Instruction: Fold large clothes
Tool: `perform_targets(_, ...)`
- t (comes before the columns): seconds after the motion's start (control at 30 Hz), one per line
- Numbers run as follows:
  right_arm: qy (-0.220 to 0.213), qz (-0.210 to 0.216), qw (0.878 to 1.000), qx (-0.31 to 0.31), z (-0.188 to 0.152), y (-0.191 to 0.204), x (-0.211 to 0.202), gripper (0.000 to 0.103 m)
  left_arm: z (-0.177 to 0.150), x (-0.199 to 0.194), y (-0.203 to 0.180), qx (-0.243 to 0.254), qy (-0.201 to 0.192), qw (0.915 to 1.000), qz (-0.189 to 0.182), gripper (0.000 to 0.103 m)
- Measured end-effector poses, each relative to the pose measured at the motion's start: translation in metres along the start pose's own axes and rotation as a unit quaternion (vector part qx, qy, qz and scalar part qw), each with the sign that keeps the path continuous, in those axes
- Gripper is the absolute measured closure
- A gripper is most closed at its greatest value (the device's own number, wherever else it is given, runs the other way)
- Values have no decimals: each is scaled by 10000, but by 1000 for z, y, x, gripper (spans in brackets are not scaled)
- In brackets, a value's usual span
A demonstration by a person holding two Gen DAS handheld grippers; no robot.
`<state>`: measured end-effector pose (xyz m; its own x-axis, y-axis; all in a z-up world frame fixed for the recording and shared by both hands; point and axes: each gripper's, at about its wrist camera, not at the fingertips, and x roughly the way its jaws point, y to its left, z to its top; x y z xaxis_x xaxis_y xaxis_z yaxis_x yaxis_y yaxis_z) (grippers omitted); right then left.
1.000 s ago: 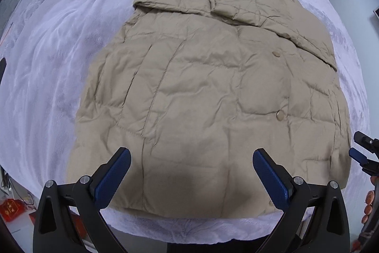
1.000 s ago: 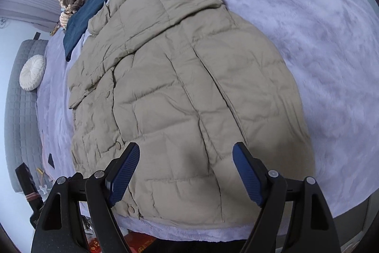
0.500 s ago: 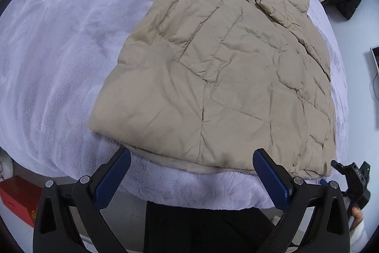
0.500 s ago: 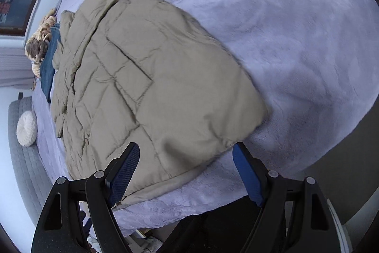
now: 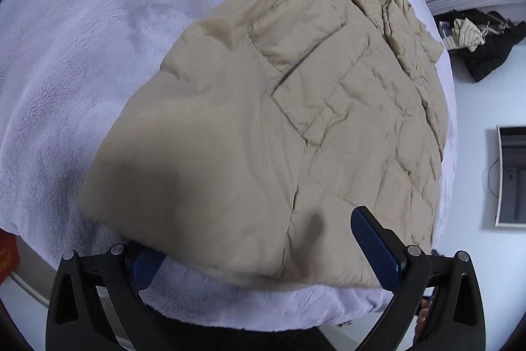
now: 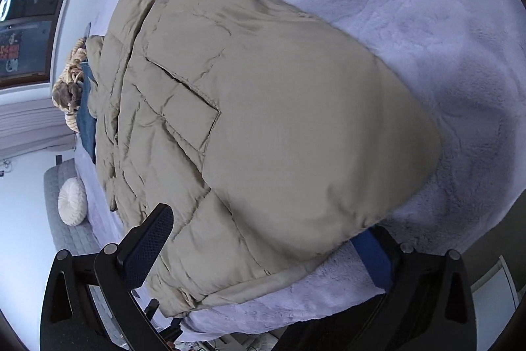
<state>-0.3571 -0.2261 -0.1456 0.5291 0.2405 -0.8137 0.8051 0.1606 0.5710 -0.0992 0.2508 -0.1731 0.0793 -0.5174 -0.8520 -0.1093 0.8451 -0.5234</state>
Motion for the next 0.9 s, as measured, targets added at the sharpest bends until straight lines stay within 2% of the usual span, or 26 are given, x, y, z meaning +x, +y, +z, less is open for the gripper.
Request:
perform_targets(0.03, 34, 32, 10000, 51, 1, -1, 2, 0, 4, 0, 2, -126, -104, 9999, -55, 5)
perform_targets(0.07, 59, 43, 9999, 89, 3, -2, 3, 0, 8, 0, 3, -259, -197, 9994, -129, 16)
perform_targets(0.1, 74, 56, 9999, 117, 4, -2, 4, 0, 12, 0, 4, -378, -281, 9986, -235, 41)
perform_targets(0.13, 93, 93, 9998, 156, 5, -3, 5, 0, 16, 0, 6, -434, -324, 9979, -350, 59)
perform_targets(0.17, 102, 123, 9997, 186, 6, -4, 3, 0, 20, 0, 6, -434, -331, 9977, -407, 84)
perform_targets(0.23, 120, 241, 9992, 293, 6, -7, 2, 0, 22, -7, 4, -347, -491, 9974, -388, 86)
perform_targets(0.3, 131, 391, 9984, 395, 7, -10, 0, 8, 19, -17, -4, -79, -598, 9977, -303, 90)
perform_targets(0.33, 143, 415, 9981, 423, 7, -10, 0, 32, 16, -21, -9, 89, -636, 9977, -236, 90)
perform_targets(0.37, 187, 361, 9982, 439, 8, -11, 0, 74, 11, -24, -14, 271, -653, 9974, -148, 90)
perform_targets(0.4, 246, 318, 9981, 463, 9, -13, 2, 90, 8, -28, -13, 398, -632, 9972, -97, 92)
perform_targets(0.57, 150, 72, 9999, 26, 10, -10, -7, 94, -4, -23, -8, 646, -404, 9971, 39, 93)
perform_targets(0.67, 132, 63, 9999, -49, 12, -5, -10, 95, -2, -30, -5, 578, -414, 9974, -115, 93)
perform_targets(0.9, -53, 552, 9983, -171, 20, 17, -34, 97, 18, -67, -35, 1045, -651, 9915, -430, 93)
